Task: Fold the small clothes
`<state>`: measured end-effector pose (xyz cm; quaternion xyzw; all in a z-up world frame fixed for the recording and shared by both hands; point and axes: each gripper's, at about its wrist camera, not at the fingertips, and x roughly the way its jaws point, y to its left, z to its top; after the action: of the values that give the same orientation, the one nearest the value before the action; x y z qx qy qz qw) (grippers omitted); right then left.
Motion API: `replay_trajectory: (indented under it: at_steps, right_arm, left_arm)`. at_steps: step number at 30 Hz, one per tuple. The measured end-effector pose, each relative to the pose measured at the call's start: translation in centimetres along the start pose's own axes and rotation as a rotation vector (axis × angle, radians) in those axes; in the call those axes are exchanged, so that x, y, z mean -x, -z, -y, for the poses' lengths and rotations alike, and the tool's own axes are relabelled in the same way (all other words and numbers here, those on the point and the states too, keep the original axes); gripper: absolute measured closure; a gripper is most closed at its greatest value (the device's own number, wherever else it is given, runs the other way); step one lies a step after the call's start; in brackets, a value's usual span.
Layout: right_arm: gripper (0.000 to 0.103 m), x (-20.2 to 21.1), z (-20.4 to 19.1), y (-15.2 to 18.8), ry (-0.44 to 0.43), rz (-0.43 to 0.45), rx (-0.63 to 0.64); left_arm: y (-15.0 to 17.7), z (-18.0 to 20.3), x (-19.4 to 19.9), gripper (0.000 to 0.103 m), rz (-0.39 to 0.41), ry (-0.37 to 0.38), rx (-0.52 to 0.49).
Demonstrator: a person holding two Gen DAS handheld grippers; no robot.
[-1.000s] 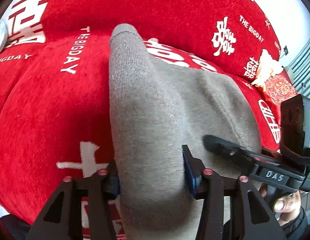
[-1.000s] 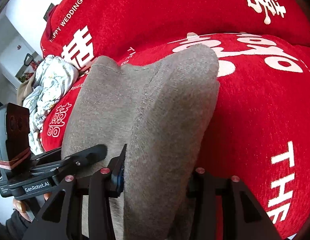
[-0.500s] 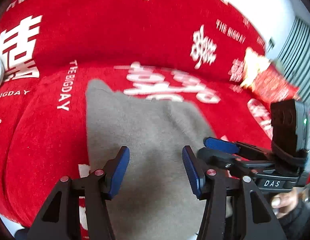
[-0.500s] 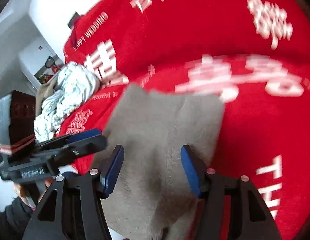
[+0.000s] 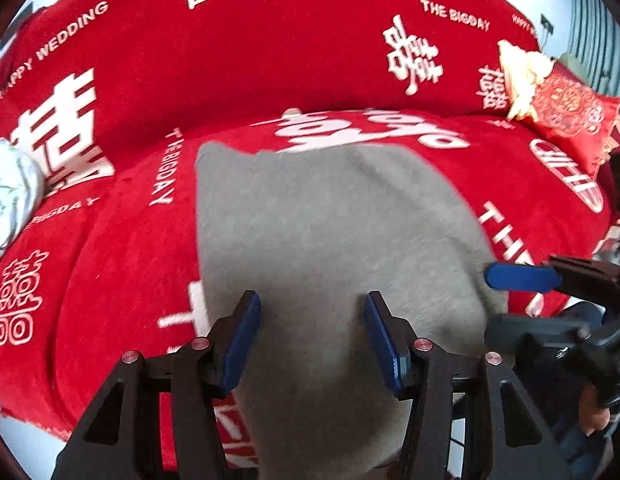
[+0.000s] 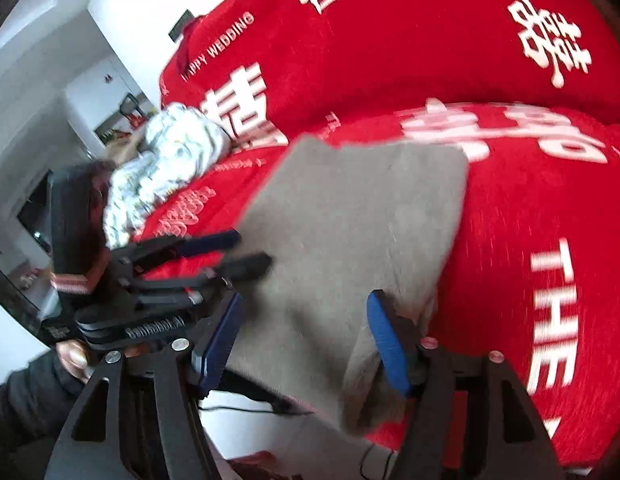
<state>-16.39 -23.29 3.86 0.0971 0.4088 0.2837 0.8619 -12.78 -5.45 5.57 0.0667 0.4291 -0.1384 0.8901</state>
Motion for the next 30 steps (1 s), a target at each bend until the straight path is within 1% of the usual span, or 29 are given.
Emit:
replay_trajectory:
  at_steps: [1,2,3,4,5,6,7,8,9,10,11,12,13,16,19,21,24,27,28,30]
  right_arm:
    - [0.037,-0.4,0.6,0.6,0.034,-0.019,-0.017]
    - [0.039,-0.6,1.1,1.3,0.049,-0.032,-0.047]
    - [0.039,-0.4,1.3,1.6,0.058,-0.024,-0.059]
    - [0.038,0.1,0.8,1.8,0.085,-0.008,-0.056]
    - [0.037,0.8,-0.1,2.0,0.130,0.006,-0.028]
    - [0.034,1.4,-1.1,2.1,0.183,0.022,0.007]
    - [0.026,2.0,-2.1,2.3,0.236,0.042,0.043]
    - [0.022,2.6,-3.0,2.4,0.274,0.064,0.069]
    - [0.021,3.1,-3.6,2.5,0.291,0.082,0.081]
    - [0.021,3.5,-4.3,2.7,0.306,0.101,0.091]
    - [0.021,3.6,-4.8,2.8,0.318,0.109,0.095]
    - [0.019,3.8,-5.3,2.9,0.338,0.116,0.097]
    - [0.018,3.9,-5.7,2.9,0.353,0.116,0.098]
    - [0.018,3.6,-6.9,3.3,0.378,0.109,0.101]
    - [0.018,3.3,-7.5,3.7,0.376,0.101,0.094]
    - [0.018,3.2,-7.7,4.0,0.377,0.102,0.088]
    - [0.018,3.4,-7.6,4.2,0.379,0.103,0.066]
    - [0.018,3.6,-7.7,4.2,0.391,0.106,0.054]
    - [0.018,3.6,-7.8,4.2,0.395,0.104,0.055]
    - [0.018,3.7,-7.9,4.2,0.405,0.104,0.058]
  left_arm:
    - [0.4,-0.1,0.0,0.047,0.009,-0.005,0.009]
    - [0.6,-0.1,0.3,0.047,0.016,-0.012,0.016]
    - [0.7,-0.2,0.5,0.047,0.018,-0.027,0.024]
    - [0.9,-0.1,1.0,0.047,0.025,-0.051,0.032]
    - [1.1,0.0,1.5,0.047,0.035,-0.069,0.033]
    - [1.3,0.2,2.1,0.047,0.051,-0.094,0.030]
    - [1.6,0.4,2.8,0.047,0.070,-0.124,0.029]
    - [1.8,0.6,3.2,0.046,0.081,-0.140,0.031]
    - [2.0,0.7,3.7,0.041,0.089,-0.150,0.034]
    - [2.2,0.9,4.3,0.017,0.101,-0.167,0.037]
    - [2.5,0.9,4.9,0.000,0.126,-0.193,0.046]
    - [2.7,0.8,5.6,0.000,0.150,-0.221,0.058]
    - [2.8,0.7,6.2,0.000,0.159,-0.231,0.073]
    - [2.8,0.5,7.3,0.000,0.145,-0.178,0.089]
    - [3.1,0.7,8.4,0.000,0.174,-0.208,0.079]
    - [3.4,1.0,8.8,0.000,0.168,-0.190,0.072]
    - [3.6,1.2,9.1,0.000,0.168,-0.197,0.070]
    - [3.7,1.3,9.2,0.000,0.158,-0.170,0.082]
    - [3.8,1.3,9.2,0.000,0.153,-0.170,0.088]
    - [4.0,1.5,9.4,0.000,0.168,-0.184,0.090]
